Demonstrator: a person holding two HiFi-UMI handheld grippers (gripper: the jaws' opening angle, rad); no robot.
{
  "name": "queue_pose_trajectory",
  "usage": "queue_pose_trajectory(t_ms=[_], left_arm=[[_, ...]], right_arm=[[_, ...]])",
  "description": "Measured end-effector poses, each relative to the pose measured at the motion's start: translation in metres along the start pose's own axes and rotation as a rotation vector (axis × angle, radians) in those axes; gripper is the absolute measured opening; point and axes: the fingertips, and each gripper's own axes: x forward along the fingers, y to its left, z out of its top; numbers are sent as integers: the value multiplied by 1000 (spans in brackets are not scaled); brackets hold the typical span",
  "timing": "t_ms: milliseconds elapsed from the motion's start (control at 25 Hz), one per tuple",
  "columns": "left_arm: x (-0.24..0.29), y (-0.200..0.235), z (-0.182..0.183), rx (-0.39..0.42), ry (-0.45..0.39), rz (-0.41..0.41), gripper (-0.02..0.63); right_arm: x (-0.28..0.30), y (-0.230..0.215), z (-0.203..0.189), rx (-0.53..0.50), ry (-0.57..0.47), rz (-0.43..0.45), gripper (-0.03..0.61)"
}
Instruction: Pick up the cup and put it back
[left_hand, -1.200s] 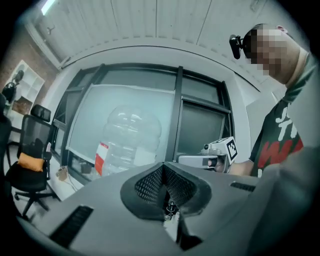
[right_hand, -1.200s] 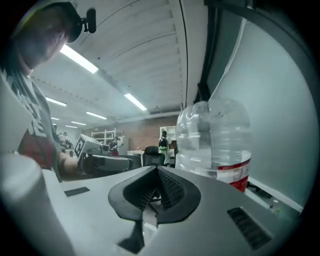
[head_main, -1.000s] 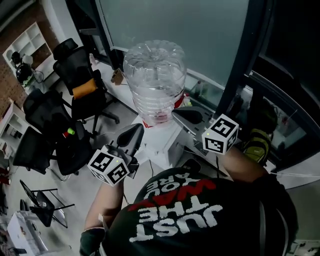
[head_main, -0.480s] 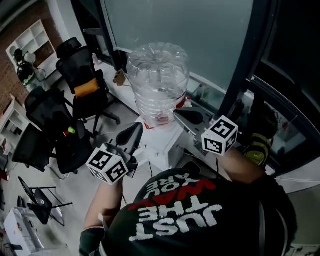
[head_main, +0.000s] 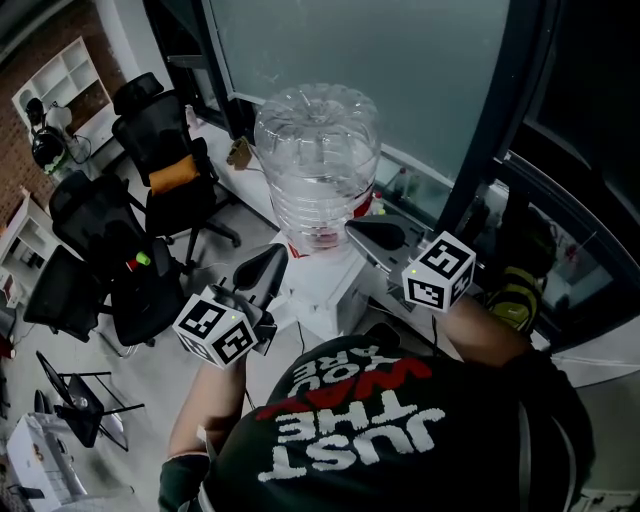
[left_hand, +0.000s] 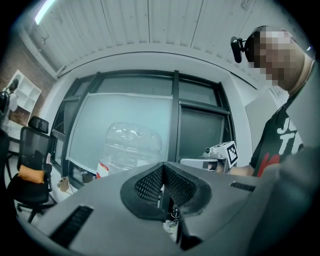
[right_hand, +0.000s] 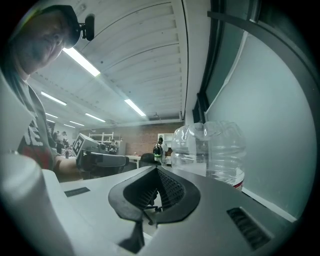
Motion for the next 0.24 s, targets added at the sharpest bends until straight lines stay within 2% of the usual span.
queue_pose_trajectory(t_ms=[240], left_arm=[[2,1,-6,-11,7,4,8]], right_arm=[[1,-1,-7,2,9,13,32]])
